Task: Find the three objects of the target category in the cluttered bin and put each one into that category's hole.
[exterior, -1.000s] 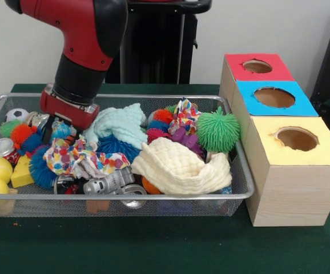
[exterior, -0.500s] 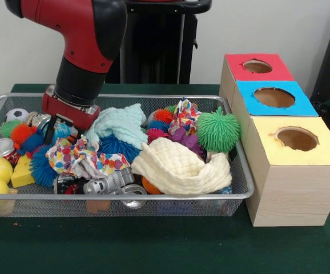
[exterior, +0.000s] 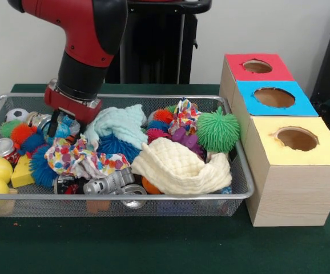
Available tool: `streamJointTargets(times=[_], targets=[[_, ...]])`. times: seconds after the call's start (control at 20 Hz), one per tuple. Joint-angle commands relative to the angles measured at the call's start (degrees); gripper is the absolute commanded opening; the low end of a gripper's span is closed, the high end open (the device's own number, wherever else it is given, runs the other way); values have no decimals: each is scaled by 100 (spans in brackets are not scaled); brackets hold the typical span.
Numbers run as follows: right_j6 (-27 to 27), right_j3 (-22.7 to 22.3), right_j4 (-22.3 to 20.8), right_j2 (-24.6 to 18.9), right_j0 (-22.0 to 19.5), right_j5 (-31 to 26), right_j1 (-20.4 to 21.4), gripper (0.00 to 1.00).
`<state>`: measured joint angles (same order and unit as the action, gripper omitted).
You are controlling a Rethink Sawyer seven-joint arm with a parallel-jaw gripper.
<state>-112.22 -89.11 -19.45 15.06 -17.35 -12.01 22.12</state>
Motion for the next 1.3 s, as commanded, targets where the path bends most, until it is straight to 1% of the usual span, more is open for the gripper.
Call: streamJointTargets(times=[0.05, 0.2, 0.4, 0.75, 0.9, 1.0, 1.15, 1.3], targets=[[-533, -598, 394, -781, -132, -803, -18, 100], [-593, -615, 407, -785, -126, -655, -91, 100], [-556, -535, 415, -880, -229, -468, -293, 100], [-499, -623, 431, -1235, -488, -263, -463, 100], [-457, -663, 443, -1399, -612, -299, -497, 100], [-378, -700, 475, -1531, -701, -471, -491, 100], [-261, -813, 593, -1757, -835, -874, -447, 100], [-268, -937, 676, -1836, -850, -1060, -363, 100]])
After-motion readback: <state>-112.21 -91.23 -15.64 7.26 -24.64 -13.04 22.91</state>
